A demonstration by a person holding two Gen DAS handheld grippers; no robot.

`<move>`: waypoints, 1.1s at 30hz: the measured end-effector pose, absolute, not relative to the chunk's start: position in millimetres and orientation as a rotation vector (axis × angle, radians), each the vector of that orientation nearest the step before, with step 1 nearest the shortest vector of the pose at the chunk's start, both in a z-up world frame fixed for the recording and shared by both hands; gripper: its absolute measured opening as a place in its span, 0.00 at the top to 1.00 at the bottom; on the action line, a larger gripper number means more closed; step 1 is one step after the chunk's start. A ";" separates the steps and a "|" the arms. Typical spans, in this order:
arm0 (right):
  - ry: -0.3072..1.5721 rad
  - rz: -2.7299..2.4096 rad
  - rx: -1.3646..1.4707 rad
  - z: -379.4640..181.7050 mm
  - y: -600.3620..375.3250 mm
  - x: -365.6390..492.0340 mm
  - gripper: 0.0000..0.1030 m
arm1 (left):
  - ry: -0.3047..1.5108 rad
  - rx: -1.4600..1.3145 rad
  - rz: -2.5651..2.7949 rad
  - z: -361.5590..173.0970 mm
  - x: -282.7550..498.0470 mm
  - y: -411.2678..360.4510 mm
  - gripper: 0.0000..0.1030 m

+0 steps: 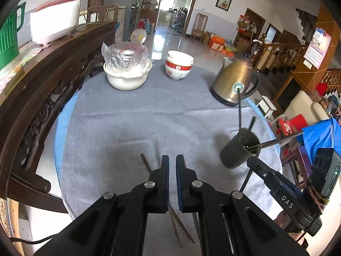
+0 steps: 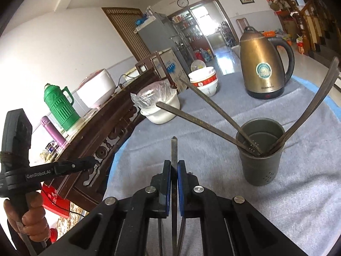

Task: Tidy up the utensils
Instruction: 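Lift both held chopsticks off the cloth with both tools, then carry the left tool's chopstick over the grey cup while the right tool carries its own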

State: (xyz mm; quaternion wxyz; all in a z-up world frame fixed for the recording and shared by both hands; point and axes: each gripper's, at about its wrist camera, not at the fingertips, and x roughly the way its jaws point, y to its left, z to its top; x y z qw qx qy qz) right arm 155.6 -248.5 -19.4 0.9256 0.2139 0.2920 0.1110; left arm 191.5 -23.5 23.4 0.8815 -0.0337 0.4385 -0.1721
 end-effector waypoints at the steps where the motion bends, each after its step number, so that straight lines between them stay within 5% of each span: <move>1: 0.590 0.230 0.440 -17.8 -249.1 153.6 0.94 | 0.907 -0.070 -0.361 26.1 189.7 -24.2 0.94; 9: 0.539 0.215 0.444 -7.8 -260.3 138.2 0.94 | 0.910 -0.056 -0.334 28.6 193.4 -23.2 0.94; 23: 0.541 0.197 0.487 -18.6 -275.7 131.7 0.94 | 1.293 -0.147 -0.105 -106.2 277.7 31.2 0.90; 27: 0.537 0.198 0.478 -17.5 -273.1 131.9 0.94 | 1.329 -0.130 -0.086 -124.5 298.6 24.9 0.68; 33: 0.538 0.200 0.484 -17.8 -273.5 132.1 0.94 | 1.376 -0.088 -0.075 -139.2 327.0 14.0 0.65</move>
